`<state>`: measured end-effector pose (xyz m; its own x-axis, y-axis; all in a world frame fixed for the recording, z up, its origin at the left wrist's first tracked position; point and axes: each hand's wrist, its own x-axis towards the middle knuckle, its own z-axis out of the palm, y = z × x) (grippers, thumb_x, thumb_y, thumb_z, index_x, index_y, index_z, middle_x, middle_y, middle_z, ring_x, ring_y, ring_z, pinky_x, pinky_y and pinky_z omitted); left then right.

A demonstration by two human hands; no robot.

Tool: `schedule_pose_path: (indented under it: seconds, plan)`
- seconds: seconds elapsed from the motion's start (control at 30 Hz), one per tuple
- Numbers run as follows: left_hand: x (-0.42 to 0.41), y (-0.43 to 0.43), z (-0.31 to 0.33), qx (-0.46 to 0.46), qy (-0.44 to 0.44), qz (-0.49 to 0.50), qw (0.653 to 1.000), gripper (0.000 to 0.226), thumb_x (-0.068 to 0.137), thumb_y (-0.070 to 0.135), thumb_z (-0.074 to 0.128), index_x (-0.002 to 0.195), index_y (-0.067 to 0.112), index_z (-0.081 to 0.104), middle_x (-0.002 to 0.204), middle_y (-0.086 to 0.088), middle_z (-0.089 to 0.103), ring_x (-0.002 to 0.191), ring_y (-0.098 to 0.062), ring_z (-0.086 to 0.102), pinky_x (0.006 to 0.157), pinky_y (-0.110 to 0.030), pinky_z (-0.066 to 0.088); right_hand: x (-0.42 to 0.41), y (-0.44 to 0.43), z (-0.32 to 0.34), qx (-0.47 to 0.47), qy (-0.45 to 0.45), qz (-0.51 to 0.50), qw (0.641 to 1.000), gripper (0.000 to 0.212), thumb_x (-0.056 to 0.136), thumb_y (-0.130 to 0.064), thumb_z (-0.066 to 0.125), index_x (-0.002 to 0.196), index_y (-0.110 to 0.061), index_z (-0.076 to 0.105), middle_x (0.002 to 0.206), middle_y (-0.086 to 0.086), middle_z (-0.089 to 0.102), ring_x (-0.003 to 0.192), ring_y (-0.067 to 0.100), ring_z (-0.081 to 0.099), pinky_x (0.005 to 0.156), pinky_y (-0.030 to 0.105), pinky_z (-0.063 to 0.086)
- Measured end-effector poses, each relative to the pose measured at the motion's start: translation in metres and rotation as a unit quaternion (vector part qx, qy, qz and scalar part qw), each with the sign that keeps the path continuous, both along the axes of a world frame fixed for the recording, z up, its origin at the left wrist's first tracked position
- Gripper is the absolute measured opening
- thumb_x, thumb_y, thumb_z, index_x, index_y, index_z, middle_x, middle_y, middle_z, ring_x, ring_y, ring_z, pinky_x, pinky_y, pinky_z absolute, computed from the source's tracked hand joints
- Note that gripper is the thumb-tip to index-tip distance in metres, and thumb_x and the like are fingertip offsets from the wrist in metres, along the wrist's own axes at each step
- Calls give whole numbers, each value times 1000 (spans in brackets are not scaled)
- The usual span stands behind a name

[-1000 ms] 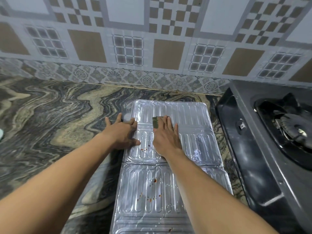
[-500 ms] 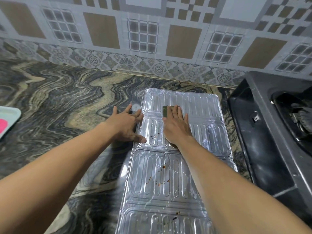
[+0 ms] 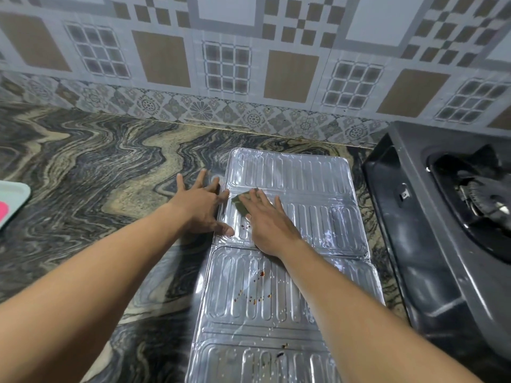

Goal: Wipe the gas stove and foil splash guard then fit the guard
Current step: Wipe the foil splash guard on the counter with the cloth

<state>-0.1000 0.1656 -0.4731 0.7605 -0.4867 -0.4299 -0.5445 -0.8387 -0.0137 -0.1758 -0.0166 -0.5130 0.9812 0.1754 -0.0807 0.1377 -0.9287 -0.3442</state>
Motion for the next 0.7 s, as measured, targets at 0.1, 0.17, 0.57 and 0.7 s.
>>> schedule_pose_path:
  seconds: [0.1, 0.17, 0.57, 0.7]
  plan:
    - [-5, 1, 1, 13, -3, 22, 1000, 115, 64, 93, 42, 156, 40, -3, 163, -8, -19, 145, -39, -27, 108, -76, -9, -4, 1, 6, -4, 11, 1, 1000, 81, 92, 5, 37, 159, -23, 2, 166, 1, -5, 152, 16, -10, 122, 45, -11]
    - [-9, 5, 0, 9, 2, 33, 999, 113, 64, 95, 38, 155, 45, -4, 163, -10, -19, 146, -39, -25, 109, -76, -8, -5, 2, 9, -6, 16, 1, 1000, 85, 89, 8, 37, 159, -23, 1, 166, 2, -6, 152, 16, -10, 122, 46, -9]
    - [-29, 15, -1, 15, 55, 45, 997, 145, 40, 99, 57, 150, 47, -21, 161, -6, -27, 147, -38, -25, 111, -72, -10, -3, 3, 6, -2, 20, 1, 1000, 75, 96, 2, 34, 159, -23, 2, 166, 2, -5, 152, 16, -11, 121, 45, -11]
    - [-28, 13, 0, 18, 46, 41, 998, 148, 39, 98, 58, 152, 43, -19, 159, -9, -30, 141, -40, -35, 105, -76, -15, -6, 3, 0, 2, 12, 27, 1000, 79, 94, 4, 38, 159, -28, 7, 166, -3, -1, 152, 12, -8, 119, 42, -13]
